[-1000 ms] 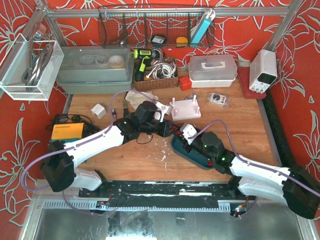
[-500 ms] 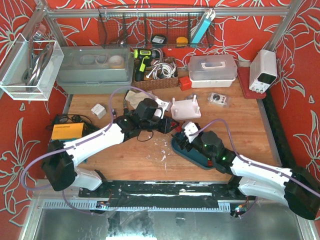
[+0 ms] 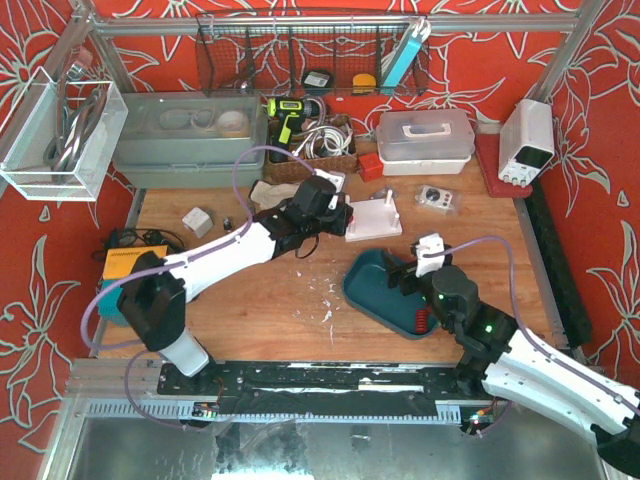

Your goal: Install the large spring

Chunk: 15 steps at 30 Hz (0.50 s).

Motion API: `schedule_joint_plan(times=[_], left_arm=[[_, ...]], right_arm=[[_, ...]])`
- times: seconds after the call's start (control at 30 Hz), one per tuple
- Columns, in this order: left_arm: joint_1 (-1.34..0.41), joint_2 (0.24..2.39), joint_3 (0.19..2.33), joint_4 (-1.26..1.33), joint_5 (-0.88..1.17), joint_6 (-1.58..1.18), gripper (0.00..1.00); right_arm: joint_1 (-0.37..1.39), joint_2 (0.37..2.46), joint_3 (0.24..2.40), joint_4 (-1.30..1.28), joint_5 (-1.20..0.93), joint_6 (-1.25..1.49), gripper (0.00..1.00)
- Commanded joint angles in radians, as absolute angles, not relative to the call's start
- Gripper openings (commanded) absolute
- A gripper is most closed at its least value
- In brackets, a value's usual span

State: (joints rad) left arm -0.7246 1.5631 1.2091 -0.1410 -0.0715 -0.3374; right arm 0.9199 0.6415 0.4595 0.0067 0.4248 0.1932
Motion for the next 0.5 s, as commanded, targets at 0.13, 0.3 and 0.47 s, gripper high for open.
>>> schedule_joint_plan(times=[0.13, 0.3, 0.47], left_arm=[[-0.66, 1.747, 1.374, -0.109, -0.206, -0.246, 0.0], [-0.651, 1.83, 1.431, -0.086, -0.199, -0.239, 0.0], [-0.637, 1.934, 1.552, -0.128, -0.204, -0.224, 0.0]], right_arm=[[0.914, 0.427, 0.344, -0.078, 0.646, 0.232, 0.99], [0.913, 0.344, 0.288, -0.018, 0.617, 0.222, 0.99], [0.914, 0.376, 0.294, -0.031, 0.633, 0.223, 0.99]])
